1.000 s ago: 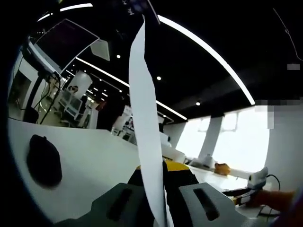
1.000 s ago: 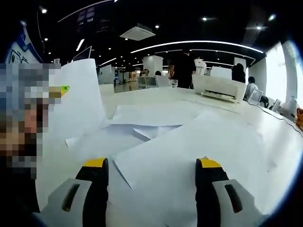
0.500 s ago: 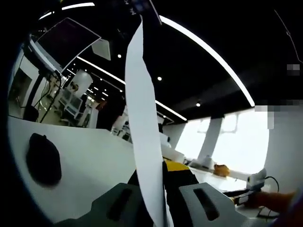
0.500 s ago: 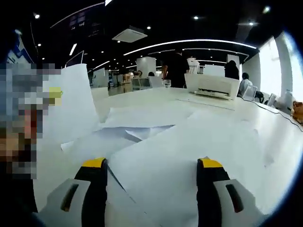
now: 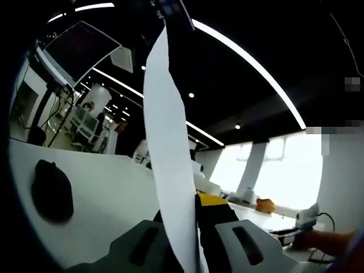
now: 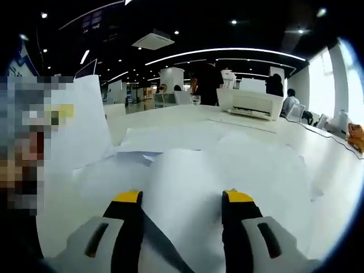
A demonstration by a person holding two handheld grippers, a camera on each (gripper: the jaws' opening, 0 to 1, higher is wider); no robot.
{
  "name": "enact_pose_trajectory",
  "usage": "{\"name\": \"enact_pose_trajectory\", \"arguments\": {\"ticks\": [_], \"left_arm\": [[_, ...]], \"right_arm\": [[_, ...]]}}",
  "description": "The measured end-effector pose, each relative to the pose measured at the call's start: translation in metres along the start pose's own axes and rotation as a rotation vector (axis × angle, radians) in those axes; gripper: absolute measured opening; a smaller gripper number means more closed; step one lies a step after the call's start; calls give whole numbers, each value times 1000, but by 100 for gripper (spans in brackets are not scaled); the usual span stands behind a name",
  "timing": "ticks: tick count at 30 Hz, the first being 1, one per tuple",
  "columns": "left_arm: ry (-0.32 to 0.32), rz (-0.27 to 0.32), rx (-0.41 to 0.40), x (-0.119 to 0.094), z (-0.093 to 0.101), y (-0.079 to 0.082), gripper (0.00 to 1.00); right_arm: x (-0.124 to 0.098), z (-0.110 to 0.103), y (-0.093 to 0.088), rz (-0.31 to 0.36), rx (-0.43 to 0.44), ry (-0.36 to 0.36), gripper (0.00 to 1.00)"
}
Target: Organize the stack of printing papers by aligning and flattening the scattered papers on the table
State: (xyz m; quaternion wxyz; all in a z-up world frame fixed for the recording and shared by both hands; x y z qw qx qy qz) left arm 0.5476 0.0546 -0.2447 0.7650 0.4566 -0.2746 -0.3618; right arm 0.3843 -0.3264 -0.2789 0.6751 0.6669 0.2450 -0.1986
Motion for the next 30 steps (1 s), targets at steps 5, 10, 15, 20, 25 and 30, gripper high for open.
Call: {"name": "enact_pose_trajectory", "arguments": {"ticks": [5,10,15,20,25,30], "left_arm": [[-1,2,-2,0,1,0,6],[-5,4,-9,0,2,0,6],[-6,1,-12,0,1,0,6],[-9,3,-14,0,0,0,6],[-10,4,-17,0,-1,0,6],[-12,10,-34,0,-1,1,6]], "right_arm": [[-2,3,-1,0,-3,6,45],[-5,6,-1,-3,2,5,39],[-7,14,-2,-1,26,0,30],[-9,18,-3,9,66,33,28],[-14,29,-4,61,243,153,26],[-17,35,-6,96,334,224,25]]}}
Point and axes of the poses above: the point that each gripper's makers call its tool centre point, and the gripper's own axes: x roughly forward along the fingers, z roughly to its right, y roughly out of its top, the point moved 10 cm from there along -x, roughly backward along the fingers, and after that the axes turned 15 degrees about -z, right-handed, at the moved point
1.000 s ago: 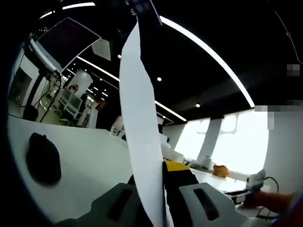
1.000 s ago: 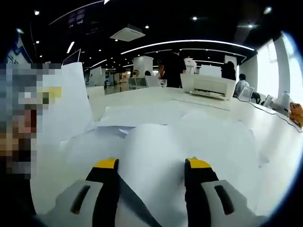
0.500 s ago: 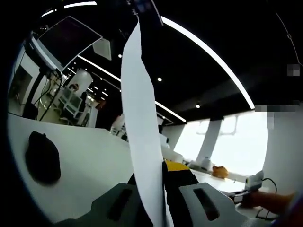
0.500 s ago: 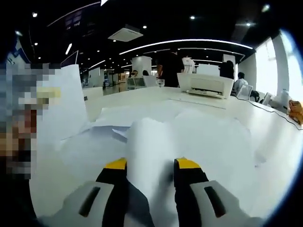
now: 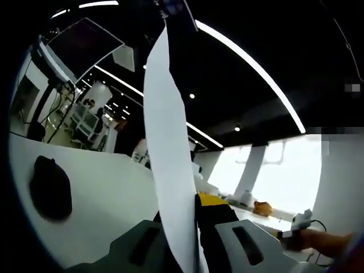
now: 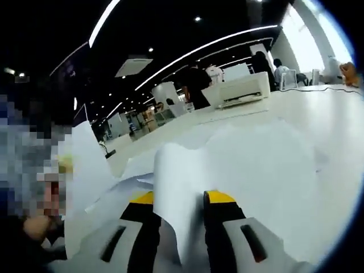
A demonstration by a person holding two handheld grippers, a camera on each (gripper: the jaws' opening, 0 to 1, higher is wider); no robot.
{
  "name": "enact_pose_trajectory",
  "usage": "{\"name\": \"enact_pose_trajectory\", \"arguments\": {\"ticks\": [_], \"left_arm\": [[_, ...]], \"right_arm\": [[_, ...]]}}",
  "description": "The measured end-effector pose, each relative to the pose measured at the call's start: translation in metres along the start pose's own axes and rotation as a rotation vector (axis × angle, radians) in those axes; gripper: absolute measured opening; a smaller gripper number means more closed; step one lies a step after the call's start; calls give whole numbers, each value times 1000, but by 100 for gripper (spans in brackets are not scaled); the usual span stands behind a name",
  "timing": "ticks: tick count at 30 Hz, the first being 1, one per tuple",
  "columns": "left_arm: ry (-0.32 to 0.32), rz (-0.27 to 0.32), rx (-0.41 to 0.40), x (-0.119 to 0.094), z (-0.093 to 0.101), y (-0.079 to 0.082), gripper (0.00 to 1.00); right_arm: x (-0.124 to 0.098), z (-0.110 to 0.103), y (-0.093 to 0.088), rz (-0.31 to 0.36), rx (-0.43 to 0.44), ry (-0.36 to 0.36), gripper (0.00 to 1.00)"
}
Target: Organize the stack of printing papers by aligning and flattening the scattered papers on the table
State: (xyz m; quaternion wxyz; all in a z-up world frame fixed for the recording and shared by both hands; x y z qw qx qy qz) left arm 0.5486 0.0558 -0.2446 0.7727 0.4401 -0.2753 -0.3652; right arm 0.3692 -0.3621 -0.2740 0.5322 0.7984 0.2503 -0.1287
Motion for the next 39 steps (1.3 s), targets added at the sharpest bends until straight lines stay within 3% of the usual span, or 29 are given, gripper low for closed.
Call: {"name": "enact_pose_trajectory", "arguments": {"ticks": [4,10,15,19,22,27,31,34,37,39], "left_arm": [[7,-9,17,1,1,-1,6],[9,-10,23,0,2,-1,6],[8,-9,22,0,2,-1,6],[7,-6,20,0,1,-1,6],[7,-5,19,0,1,-1,6],[5,-5,19,0,1,-1,6],[5,-6,18,0,2,-1,6],[5,-7,17,0,2,-1,6],[5,-7,14,0,2,-1,6],[5,-9,15,0,2,-1,6]], "right_arm": [[-1,2,1,6,28,23,23],[1,1,1,-23,-36,-9,21],[3,2,3,-19,-33,-7,20],[2,5,3,12,68,55,19],[-3,9,4,63,211,141,19],[-11,4,1,107,195,190,21],[-20,2,3,227,246,248,17],[-30,7,5,344,349,336,12],[-36,15,7,405,423,417,11],[-37,17,9,431,426,465,12]]}}
Point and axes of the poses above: the point that each gripper's makers call its tool centre point, and the gripper's own axes: x roughly forward along the fingers, z roughly to its right, y roughly out of its top, the point moved 10 cm from there along -x, roughly backward along the fingers, and after that the axes turned 15 degrees about -z, right-handed, at the moved point
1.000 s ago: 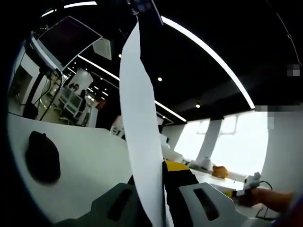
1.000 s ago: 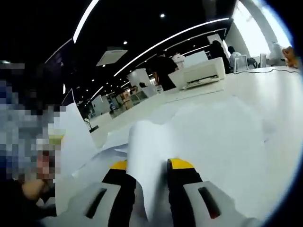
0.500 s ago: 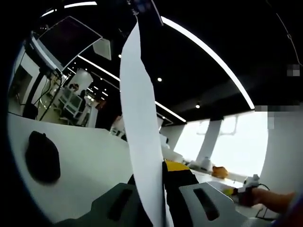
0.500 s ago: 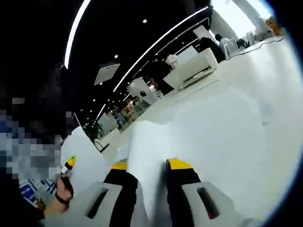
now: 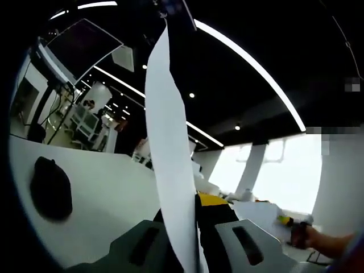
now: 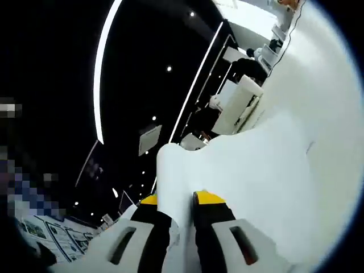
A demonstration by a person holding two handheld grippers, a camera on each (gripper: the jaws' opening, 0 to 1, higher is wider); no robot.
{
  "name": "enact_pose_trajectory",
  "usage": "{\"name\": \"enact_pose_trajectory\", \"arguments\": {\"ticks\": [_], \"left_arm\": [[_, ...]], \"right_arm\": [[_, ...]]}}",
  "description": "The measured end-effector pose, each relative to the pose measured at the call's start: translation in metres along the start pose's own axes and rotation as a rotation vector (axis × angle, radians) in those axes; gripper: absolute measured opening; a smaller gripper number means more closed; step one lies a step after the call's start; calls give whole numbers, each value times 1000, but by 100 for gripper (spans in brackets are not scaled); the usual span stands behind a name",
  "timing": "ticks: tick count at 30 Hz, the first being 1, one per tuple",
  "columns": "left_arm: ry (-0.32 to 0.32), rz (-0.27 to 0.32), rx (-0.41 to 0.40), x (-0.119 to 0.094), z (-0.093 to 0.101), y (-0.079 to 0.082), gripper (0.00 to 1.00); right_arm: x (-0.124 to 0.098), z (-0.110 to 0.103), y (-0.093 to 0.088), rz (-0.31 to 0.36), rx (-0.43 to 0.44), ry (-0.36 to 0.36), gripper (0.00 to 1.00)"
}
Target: Organize the stack of printing papers by aligning and flattening the scattered papers on the table
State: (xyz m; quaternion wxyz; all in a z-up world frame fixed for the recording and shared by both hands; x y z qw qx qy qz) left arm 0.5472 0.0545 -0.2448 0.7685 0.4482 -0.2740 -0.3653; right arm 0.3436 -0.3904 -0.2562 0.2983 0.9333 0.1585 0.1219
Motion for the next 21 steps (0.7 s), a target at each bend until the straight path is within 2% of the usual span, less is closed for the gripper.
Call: {"name": "enact_pose_trajectory", "arguments": {"ticks": [4,9,17,20,21], "left_arm": [[0,0,-2,0,-1,0,6],[-2,0,-4,0,0,0,6],[-5,0,-9,0,-1,0,6],[-7,2,-12,0,0,0,6],[-7,2,-13,0,0,0,6]], "right_arm": [[-3,1,1,3,42,61,13],[-8,1,7,40,84,156,14],[-12,-6,9,92,50,227,15],[-14,-16,5,115,16,259,15],[-13,-23,-1,117,9,264,15]]}}
Point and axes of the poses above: the point that each gripper's makers call its tool centre point, and the gripper's own axes: x roughly forward along the fingers, z roughly to its right, y roughly out of its top, the point moved 10 cm from there along -x, roughly backward along the fingers, and after that the axes turned 15 degrees about -z, right-handed, at the moved point
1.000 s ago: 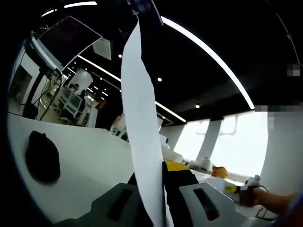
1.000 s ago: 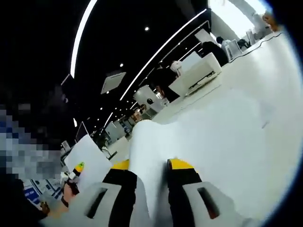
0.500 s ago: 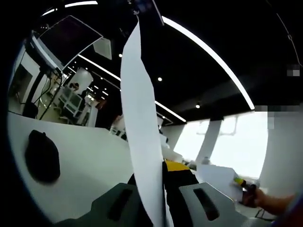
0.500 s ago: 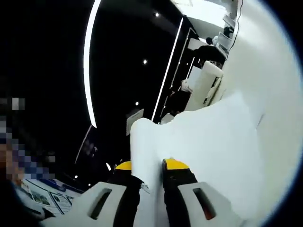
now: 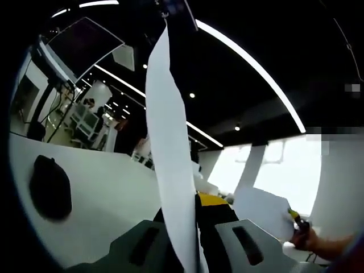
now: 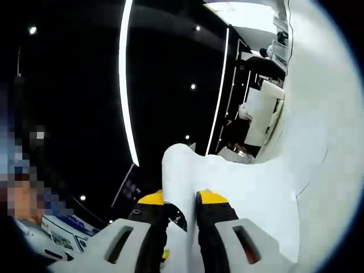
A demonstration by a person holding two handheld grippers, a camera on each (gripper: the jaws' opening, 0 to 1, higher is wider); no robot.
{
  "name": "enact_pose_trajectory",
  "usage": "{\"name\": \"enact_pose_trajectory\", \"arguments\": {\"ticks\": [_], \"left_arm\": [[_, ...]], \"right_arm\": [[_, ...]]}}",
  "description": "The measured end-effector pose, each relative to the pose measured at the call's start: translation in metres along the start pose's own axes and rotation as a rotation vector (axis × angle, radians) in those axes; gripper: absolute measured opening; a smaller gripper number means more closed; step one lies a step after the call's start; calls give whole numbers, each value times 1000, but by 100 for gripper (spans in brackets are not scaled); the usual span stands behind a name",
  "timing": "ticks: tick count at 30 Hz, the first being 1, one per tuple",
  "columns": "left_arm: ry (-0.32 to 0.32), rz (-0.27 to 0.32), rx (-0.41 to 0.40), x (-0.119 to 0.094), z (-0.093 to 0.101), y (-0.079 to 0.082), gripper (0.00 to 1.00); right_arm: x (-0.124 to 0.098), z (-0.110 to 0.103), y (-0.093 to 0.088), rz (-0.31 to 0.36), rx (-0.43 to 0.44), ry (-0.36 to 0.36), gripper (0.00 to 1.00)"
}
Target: Organize the stack of printing papers by aligning and flattening the scattered papers on the table
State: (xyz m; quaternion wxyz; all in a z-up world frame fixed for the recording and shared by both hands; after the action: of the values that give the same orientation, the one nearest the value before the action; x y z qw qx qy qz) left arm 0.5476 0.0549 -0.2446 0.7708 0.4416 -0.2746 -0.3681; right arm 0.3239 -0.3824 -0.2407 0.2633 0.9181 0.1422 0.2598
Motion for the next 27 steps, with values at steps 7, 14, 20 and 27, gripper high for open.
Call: {"name": "enact_pose_trajectory", "arguments": {"ticks": [7,14,20,27], "left_arm": [[1,-3,0,0,0,0,6],[0,-4,-4,1,-1,0,6],[0,-4,-4,1,-1,0,6],[0,-2,-5,1,0,-1,6]], "right_arm": [[-2,-3,9,32,-11,70,15],[-2,-9,5,51,4,96,10],[-4,-2,12,50,2,94,9],[0,-10,-1,44,-1,84,8]]}}
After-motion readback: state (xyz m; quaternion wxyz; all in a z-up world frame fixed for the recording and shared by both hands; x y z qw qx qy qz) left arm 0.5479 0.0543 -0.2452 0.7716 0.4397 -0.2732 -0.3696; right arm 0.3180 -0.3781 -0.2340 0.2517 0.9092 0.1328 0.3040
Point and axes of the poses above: the point that each gripper's makers call its tool centre point, and the gripper's own axes: x roughly forward along the fingers, z roughly to its right, y roughly out of its top, the point moved 10 cm from there along -x, roughly backward along the fingers, and after that the axes turned 15 degrees about -z, right-handed, at the moved point
